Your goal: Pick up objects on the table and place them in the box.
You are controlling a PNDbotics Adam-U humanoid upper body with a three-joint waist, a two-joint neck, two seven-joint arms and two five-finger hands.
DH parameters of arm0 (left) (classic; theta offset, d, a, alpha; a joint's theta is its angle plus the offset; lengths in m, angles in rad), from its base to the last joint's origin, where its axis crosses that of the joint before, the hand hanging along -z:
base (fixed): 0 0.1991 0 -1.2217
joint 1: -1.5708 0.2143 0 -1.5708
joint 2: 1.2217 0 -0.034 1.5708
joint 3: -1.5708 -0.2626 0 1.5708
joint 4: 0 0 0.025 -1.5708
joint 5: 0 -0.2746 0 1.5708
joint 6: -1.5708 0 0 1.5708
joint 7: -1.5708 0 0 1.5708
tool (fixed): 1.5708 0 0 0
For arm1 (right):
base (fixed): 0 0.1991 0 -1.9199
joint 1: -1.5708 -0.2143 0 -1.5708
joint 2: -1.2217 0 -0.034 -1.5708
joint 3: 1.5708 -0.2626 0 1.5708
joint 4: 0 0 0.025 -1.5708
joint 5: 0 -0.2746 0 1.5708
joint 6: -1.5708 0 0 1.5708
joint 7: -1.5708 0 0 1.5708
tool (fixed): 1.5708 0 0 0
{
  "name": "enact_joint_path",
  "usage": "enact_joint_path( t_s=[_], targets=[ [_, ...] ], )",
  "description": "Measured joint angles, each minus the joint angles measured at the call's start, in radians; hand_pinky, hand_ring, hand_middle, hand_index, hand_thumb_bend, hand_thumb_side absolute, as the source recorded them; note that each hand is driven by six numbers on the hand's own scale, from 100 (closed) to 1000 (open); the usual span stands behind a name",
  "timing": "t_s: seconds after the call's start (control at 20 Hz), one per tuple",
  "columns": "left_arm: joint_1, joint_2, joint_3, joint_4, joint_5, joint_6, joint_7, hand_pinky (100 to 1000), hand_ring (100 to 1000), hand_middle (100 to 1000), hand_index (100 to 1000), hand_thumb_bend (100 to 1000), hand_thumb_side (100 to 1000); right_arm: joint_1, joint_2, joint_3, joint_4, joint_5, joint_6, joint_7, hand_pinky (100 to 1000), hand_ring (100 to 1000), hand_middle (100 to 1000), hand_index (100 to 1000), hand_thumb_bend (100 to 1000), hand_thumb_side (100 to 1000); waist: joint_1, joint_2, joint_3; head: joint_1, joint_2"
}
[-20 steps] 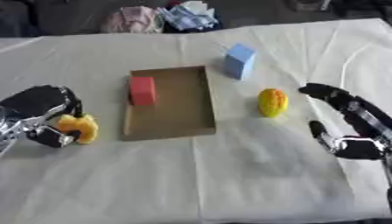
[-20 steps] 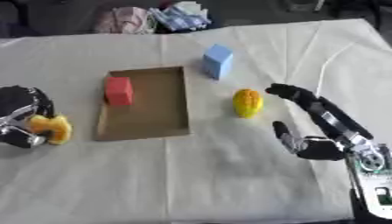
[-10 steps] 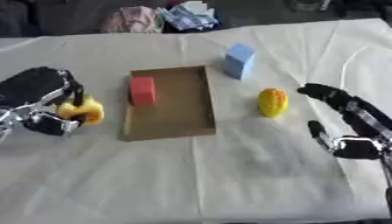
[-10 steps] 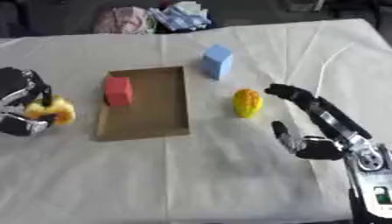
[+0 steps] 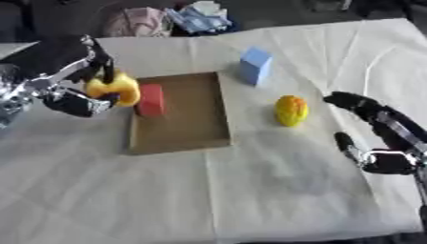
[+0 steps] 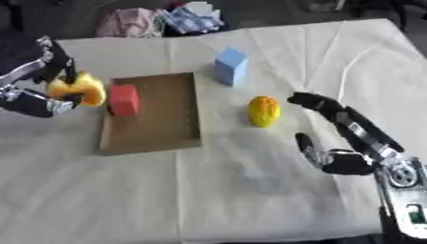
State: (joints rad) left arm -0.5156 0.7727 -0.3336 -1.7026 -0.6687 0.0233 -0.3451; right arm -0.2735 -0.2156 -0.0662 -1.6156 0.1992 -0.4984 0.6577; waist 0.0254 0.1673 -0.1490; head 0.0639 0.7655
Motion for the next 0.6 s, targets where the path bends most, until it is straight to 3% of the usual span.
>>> enact_joint_path(
  t_s=[0.35, 0.6],
  targets=[
    [-0.032, -0.089, -0.052, 0.137, 0.001, -0.025, 0.034, 426, 335, 324, 571, 100, 136, -0.008, 0.002, 0.006, 0.000, -0.005, -0.001, 0.002, 974, 949, 877, 968, 100, 324, -0.007, 0.000, -0.010, 0.006, 0.000],
    [-0.037, -0.106, -0.085, 0.161, -0.002, -0.054, 0.016, 552, 475, 470, 698, 114, 134, -0.008, 0.008, 0.006, 0.001, -0.007, 0.000, 0.003, 974, 949, 877, 967, 100, 324, -0.008, 0.000, -0.012, 0.008, 0.000]
  ],
)
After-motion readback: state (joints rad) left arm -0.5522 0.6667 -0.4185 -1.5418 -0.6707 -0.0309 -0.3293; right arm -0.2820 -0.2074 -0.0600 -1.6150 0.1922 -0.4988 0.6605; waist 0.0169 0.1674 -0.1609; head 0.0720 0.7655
